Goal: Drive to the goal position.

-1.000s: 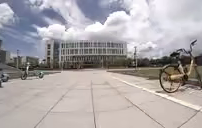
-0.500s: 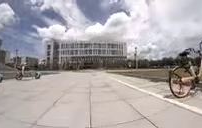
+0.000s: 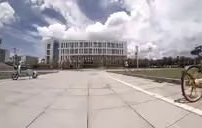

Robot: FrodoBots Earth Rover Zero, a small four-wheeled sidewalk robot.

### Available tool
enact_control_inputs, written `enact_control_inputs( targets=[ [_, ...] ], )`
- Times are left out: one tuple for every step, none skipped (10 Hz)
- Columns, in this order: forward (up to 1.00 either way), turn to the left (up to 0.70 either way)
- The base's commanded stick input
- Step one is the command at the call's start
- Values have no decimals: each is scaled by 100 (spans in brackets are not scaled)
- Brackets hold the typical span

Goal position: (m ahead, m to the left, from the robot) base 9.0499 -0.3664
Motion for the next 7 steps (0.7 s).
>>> enact_control_inputs(
  targets=[
    [70,4],
    [70,4],
    [70,4],
    [70,4],
    [70,4],
    [70,4],
    [70,4]
  ],
)
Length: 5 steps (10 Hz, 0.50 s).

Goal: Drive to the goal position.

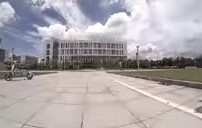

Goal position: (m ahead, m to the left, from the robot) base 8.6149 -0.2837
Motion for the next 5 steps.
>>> enact_control_inputs(
  targets=[
    [70,4],
    [70,4],
    [70,4],
    [70,4],
    [70,4]
  ],
)
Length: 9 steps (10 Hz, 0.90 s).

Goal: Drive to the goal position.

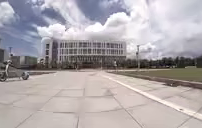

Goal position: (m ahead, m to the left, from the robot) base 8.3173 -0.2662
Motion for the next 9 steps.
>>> enact_control_inputs(
  targets=[
    [70,4],
    [70,4],
    [70,4],
    [70,4],
    [70,4],
    [70,4],
    [70,4],
    [70,4],
    [70,4]
  ],
)
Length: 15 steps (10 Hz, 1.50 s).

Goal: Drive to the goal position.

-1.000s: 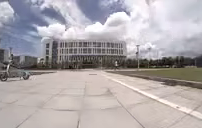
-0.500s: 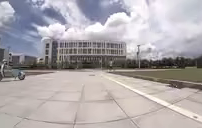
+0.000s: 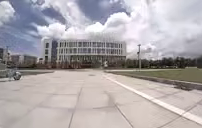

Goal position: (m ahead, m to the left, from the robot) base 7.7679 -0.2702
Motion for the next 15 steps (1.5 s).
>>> enact_control_inputs(
  targets=[
    [70,4],
    [70,4],
    [70,4],
    [70,4],
    [70,4],
    [70,4],
    [70,4],
    [70,4],
    [70,4],
    [70,4],
    [70,4],
    [70,4],
    [70,4],
    [70,4],
    [70,4]
  ],
)
